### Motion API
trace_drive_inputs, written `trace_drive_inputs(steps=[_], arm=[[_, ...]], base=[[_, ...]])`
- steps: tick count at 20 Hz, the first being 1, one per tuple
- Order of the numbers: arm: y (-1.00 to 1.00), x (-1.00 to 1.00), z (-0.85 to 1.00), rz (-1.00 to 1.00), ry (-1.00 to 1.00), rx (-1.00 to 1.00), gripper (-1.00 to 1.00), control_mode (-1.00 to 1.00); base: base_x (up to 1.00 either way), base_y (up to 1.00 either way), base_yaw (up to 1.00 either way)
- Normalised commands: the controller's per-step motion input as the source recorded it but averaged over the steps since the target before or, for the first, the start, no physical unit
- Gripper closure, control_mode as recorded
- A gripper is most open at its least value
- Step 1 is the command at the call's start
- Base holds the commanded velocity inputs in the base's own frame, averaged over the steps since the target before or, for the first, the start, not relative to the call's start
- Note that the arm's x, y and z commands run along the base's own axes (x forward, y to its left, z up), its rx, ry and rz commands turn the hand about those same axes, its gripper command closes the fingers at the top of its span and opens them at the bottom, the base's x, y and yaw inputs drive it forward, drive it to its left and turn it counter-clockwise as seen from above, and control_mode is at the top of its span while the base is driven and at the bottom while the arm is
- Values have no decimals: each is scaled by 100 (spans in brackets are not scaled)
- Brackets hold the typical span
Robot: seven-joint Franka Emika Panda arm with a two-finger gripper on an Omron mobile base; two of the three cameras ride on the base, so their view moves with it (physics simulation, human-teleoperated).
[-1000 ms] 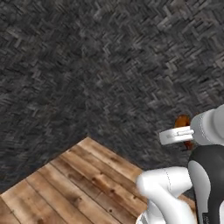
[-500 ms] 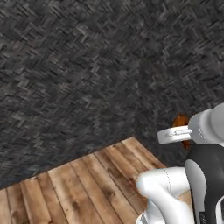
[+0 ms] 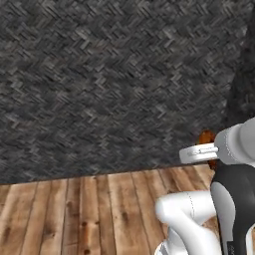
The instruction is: Gather the cucumber and onion from the fridge and place them on a tray on the dining counter. Then gather the fish and chicken drumstick from the fridge and place them on the other tray.
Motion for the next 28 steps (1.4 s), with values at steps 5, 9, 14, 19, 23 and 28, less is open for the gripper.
trace_drive_inputs(steps=[5, 9, 14, 19, 23, 28], arm=[[0, 0, 0, 0, 0, 0, 100, 100], [0, 0, 0, 0, 0, 0, 100, 100], [0, 0, 0, 0, 0, 0, 100, 100], [0, 0, 0, 0, 0, 0, 100, 100], [0, 0, 0, 0, 0, 0, 100, 100], [0, 0, 0, 0, 0, 0, 100, 100]], base=[[12, 28, 62], [50, 12, 56], [71, 0, 55], [89, -2, 52], [89, -2, 52], [96, -6, 51]])
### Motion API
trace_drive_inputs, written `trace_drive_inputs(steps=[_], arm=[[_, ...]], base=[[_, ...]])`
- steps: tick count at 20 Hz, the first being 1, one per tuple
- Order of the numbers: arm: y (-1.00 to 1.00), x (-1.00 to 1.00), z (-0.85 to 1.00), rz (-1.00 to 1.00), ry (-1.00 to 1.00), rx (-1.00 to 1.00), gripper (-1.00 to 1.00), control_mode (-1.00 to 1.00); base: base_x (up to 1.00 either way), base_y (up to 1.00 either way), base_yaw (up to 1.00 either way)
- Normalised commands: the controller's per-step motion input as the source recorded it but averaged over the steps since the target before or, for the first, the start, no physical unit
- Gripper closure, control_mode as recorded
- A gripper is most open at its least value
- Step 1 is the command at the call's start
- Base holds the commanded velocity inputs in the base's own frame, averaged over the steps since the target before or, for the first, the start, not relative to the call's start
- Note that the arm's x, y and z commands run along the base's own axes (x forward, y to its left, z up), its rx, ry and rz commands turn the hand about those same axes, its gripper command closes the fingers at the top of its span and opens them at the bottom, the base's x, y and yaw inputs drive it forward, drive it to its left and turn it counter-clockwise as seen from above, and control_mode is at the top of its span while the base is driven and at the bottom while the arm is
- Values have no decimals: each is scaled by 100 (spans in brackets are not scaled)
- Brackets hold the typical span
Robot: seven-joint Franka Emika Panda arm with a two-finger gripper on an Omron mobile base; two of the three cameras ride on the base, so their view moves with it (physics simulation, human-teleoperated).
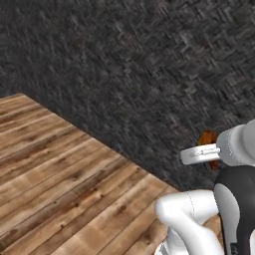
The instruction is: Gather the cucumber and onion from the fridge and place them on a tray on the dining counter. Then gather the fish and chicken drumstick from the fridge and place them on the other tray.
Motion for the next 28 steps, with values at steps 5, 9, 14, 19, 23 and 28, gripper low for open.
trace_drive_inputs(steps=[5, 9, 14, 19, 23, 28], arm=[[0, 0, 0, 0, 0, 0, 100, 100], [0, 0, 0, 0, 0, 0, 100, 100], [0, 0, 0, 0, 0, 0, 100, 100], [0, 0, 0, 0, 0, 0, 100, 100], [0, 0, 0, 0, 0, 0, 100, 100], [0, 0, 0, 0, 0, 0, 100, 100]], base=[[98, -8, 50], [99, -8, 50], [98, -9, 50], [96, -9, 51], [95, -8, 51], [93, -7, 51]])
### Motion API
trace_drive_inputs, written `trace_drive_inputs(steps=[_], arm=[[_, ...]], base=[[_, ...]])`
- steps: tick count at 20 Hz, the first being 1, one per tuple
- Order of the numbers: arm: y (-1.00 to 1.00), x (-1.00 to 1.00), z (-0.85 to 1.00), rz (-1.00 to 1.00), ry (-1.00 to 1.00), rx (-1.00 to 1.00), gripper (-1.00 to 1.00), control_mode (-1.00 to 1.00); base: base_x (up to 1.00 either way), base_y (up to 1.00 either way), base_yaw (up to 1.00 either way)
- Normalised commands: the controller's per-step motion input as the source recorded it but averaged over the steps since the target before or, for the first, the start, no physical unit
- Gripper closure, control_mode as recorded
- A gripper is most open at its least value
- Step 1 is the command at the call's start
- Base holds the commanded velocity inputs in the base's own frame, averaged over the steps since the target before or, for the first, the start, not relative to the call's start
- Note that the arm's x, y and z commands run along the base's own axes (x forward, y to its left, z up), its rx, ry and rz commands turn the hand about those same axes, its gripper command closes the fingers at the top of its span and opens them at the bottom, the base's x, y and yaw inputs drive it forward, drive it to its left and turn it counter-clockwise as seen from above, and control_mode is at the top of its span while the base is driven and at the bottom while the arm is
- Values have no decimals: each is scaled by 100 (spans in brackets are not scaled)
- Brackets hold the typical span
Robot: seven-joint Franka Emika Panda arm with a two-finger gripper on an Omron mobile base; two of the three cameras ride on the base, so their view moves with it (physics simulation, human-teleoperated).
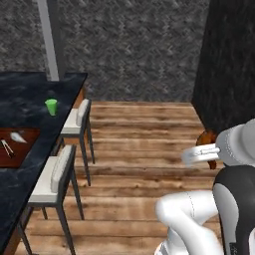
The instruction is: Gather the cucumber and onion from the fridge and place them on a tray on the dining counter. Then gather the fish and chicken drumstick from the fridge and place them on the other tray.
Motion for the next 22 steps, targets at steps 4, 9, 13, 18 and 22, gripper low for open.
trace_drive_inputs(steps=[4, 9, 13, 18, 22], arm=[[0, 0, 0, 0, 0, 0, 100, 100], [0, 0, 0, 0, 0, 0, 100, 100], [0, 0, 0, 0, 0, 0, 100, 100], [0, 0, 0, 0, 0, 0, 100, 100], [0, 0, 0, 0, 0, 0, 100, 100]], base=[[90, -7, 52], [84, -6, 54], [78, -2, 55], [73, -1, 56], [72, 0, 56]])
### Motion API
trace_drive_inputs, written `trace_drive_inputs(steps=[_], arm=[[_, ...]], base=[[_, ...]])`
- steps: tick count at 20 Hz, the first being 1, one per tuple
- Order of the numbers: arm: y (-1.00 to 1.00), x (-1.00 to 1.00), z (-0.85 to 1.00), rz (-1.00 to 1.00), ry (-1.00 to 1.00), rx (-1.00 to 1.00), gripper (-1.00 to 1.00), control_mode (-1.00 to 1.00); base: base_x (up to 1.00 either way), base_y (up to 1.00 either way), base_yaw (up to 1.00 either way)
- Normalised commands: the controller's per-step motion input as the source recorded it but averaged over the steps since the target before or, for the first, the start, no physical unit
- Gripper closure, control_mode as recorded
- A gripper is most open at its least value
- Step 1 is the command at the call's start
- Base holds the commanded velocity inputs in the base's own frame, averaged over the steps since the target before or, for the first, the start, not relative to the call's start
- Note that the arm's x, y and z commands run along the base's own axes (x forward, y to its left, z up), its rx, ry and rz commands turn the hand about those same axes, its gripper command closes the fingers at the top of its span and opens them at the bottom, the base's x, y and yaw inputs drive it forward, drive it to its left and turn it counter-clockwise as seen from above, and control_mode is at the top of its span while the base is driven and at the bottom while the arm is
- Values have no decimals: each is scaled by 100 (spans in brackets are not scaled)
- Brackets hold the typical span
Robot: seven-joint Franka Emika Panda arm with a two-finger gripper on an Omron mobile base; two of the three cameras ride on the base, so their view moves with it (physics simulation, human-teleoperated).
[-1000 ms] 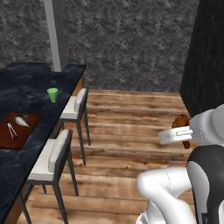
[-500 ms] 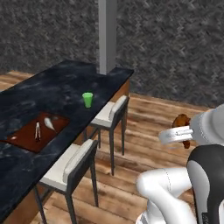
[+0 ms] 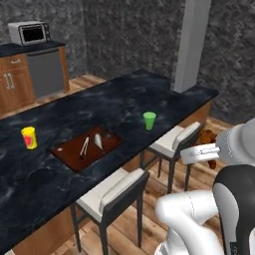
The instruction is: Gather the cucumber and onion from the fridge and place them on a tray on the dining counter. Then gather the fish and chicken drumstick from the fridge and place them on the other tray.
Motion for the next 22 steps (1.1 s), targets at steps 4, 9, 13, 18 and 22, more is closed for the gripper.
trace_drive_inputs(steps=[4, 9, 13, 18, 22], arm=[[0, 0, 0, 0, 0, 0, 100, 100], [0, 0, 0, 0, 0, 0, 100, 100], [0, 0, 0, 0, 0, 0, 100, 100], [0, 0, 0, 0, 0, 0, 100, 100], [0, 0, 0, 0, 0, 0, 100, 100]], base=[[74, -6, 56], [72, -1, 52], [66, -3, 42], [88, -1, 36], [100, -8, 34]])
